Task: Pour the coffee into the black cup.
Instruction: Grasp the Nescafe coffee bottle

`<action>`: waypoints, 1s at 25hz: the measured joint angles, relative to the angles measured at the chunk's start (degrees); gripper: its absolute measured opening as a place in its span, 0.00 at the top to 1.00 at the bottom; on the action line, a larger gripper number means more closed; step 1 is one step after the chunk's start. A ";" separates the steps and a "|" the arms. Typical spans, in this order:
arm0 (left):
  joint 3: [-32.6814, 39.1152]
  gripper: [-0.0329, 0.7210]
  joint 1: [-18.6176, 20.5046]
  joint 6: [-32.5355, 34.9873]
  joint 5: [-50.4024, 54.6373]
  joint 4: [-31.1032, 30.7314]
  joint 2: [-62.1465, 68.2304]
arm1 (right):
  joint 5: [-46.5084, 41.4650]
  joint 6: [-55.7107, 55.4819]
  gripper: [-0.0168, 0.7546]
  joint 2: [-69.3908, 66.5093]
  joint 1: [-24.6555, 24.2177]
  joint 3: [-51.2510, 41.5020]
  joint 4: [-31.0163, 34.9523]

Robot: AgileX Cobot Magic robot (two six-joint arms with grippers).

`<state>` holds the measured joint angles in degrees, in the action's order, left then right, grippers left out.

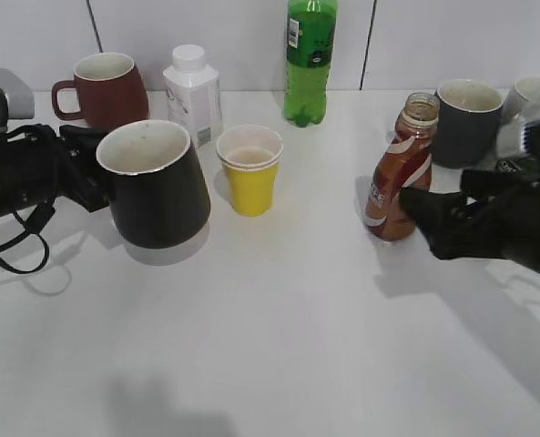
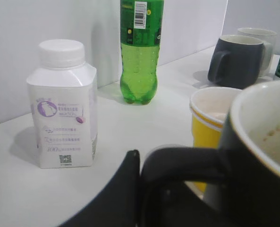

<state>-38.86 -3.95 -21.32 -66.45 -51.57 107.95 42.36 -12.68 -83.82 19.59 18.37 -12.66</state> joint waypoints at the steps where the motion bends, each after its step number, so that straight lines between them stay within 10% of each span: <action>1: 0.00 0.90 0.00 0.00 0.00 0.00 0.00 | 1.73 0.14 0.12 -2.06 0.00 0.00 -0.07; 18: 0.00 0.90 0.00 0.00 0.00 -0.16 0.00 | 17.17 3.52 0.12 -23.29 0.00 8.72 1.41; 25: 0.00 0.90 0.00 -0.05 0.00 -0.16 0.00 | 17.59 3.53 0.27 -24.20 0.00 9.65 1.53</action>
<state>-38.86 -3.95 -21.37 -66.45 -51.73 107.95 59.96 -9.15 -108.02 19.59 28.01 -11.13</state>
